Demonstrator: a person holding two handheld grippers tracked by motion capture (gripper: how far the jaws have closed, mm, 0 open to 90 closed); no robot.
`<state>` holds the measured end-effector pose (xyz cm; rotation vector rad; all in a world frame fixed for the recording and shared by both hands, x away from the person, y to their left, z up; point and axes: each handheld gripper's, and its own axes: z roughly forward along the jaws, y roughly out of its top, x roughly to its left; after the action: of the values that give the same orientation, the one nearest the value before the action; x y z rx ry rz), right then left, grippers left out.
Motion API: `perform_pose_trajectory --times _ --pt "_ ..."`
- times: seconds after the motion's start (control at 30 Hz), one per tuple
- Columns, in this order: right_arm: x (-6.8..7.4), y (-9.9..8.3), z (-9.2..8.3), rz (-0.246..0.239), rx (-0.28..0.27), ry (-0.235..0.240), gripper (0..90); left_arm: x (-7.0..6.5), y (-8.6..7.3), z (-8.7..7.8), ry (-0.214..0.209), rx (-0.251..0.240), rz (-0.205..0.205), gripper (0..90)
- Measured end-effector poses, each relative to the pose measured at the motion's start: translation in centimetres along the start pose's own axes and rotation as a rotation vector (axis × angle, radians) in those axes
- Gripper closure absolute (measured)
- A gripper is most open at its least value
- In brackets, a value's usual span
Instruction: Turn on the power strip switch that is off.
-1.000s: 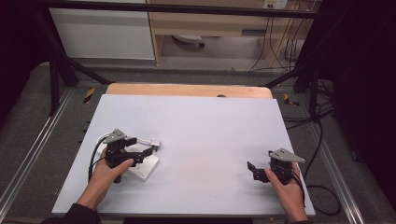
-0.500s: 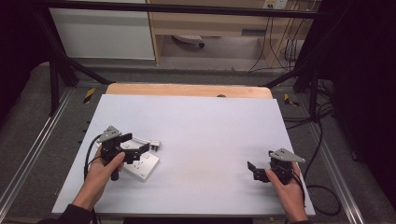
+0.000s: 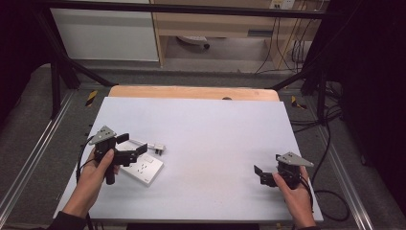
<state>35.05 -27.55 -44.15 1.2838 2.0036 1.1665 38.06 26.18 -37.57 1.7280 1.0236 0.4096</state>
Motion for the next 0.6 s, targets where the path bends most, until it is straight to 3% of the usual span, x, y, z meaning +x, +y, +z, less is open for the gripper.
perform_pose_trajectory --times 0.3,0.6 --pt "0.0 0.1 0.2 -0.001 -0.001 0.003 2.2 0.3 0.0 -2.5 0.023 -0.007 0.019 7.9" --pt "0.0 0.1 0.2 0.002 -0.001 -0.008 2.2 0.9 -1.6 -4.7 0.044 -0.011 0.026 7.9"
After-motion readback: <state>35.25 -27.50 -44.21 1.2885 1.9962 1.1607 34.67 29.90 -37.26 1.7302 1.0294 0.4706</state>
